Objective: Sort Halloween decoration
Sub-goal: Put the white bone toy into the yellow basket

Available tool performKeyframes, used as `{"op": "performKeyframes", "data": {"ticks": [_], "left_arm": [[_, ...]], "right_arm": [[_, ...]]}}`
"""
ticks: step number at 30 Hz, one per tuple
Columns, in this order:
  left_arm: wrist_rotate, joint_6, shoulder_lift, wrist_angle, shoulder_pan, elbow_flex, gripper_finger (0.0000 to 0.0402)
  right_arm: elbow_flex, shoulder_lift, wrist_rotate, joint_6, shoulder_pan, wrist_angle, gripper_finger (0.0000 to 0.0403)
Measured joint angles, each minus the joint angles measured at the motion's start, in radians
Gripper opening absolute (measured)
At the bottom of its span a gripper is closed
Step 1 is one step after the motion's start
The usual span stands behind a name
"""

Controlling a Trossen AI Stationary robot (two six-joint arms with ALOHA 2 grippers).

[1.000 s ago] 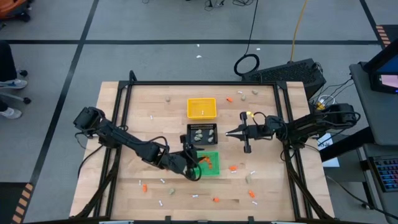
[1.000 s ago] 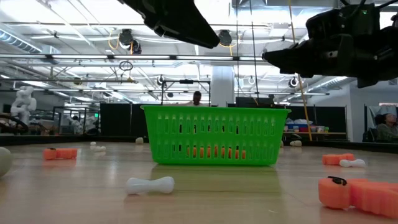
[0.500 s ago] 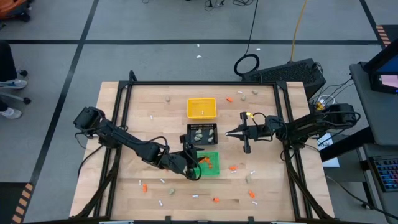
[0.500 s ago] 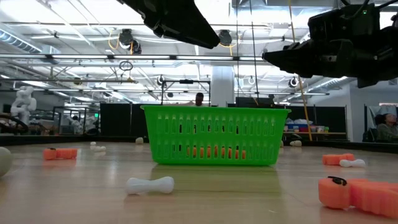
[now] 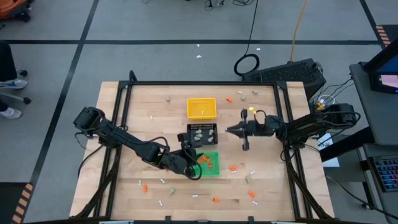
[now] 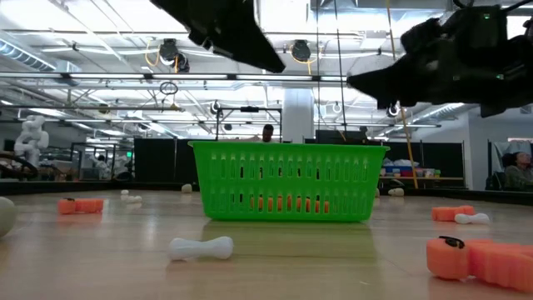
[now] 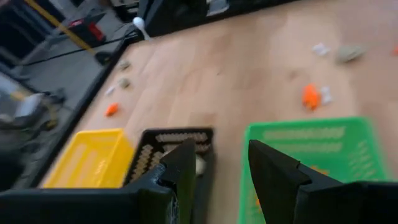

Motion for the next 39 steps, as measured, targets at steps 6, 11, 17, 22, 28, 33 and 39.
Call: {"op": "performKeyframes", "data": {"ticks": [6,11,17,22,28,33,39], "left_arm": [[-0.039,0.050,0.000,-0.040,0.012,0.000,0.0145],[-0.018,0.068,0.000,-0.042,0.028,0.000,0.0145],[0.047,0.067,0.000,0.118,0.026,-0.066,0.0145],[0.054,0.019,-0.008,0.230,0.013,-0.166,0.0145],[0.019,0.016,-0.136,0.329,-0.014,-0.305,0.0145],[0.014,0.015,-0.260,0.416,-0.015,-0.414,0.0145],[0.015,-0.007,-0.315,0.425,-0.017,-0.461,0.0145]], "right_arm": [[0.160,0.000,0.045,0.086,-0.037,-0.383,0.0000],[0.401,0.001,0.046,0.053,-0.082,-0.837,0.0000],[0.597,0.000,0.039,0.019,-0.152,-1.054,0.0000],[0.667,0.000,-0.050,0.027,-0.219,-1.108,0.0000],[0.671,0.024,-0.063,0.065,-0.263,-1.127,0.0000],[0.694,0.139,-0.064,0.086,-0.281,-1.127,0.0000],[0.838,0.336,-0.090,0.078,-0.310,-1.221,0.0000]]}}
